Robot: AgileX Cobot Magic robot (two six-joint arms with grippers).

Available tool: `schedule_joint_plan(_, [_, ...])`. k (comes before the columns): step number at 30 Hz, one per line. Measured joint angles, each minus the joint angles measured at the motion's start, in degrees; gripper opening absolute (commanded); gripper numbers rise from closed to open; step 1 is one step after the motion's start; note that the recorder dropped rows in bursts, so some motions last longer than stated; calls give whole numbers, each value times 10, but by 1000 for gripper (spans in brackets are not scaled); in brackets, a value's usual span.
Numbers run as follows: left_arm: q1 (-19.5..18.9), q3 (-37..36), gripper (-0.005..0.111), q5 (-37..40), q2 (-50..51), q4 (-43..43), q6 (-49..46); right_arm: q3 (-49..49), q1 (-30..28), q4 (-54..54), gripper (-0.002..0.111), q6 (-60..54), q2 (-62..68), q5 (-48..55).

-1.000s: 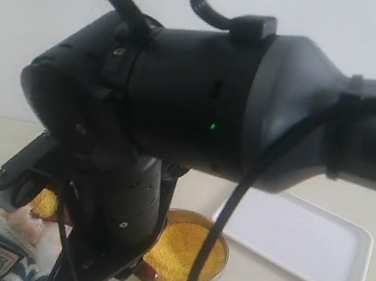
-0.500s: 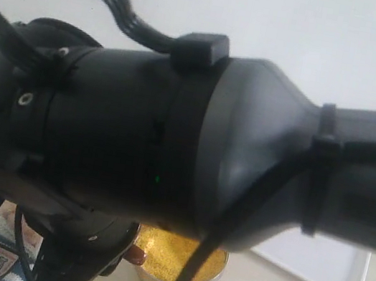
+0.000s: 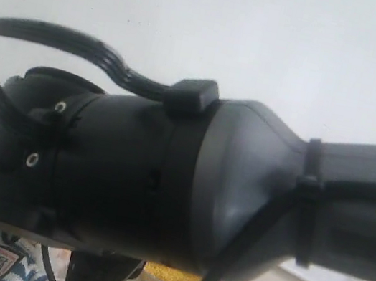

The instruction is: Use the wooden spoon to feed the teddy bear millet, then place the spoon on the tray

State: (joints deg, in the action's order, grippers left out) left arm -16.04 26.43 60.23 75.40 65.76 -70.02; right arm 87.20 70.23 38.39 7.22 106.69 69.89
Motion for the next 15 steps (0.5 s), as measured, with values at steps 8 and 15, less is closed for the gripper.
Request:
schedule_joint_plan(8, [0, 0, 4, 0, 0, 0, 0, -3, 0, 21, 0, 4, 11, 0])
schedule_joint_plan(15, [0, 0, 4, -1, 0, 0, 0, -14, 6, 58, 0, 9, 24, 0])
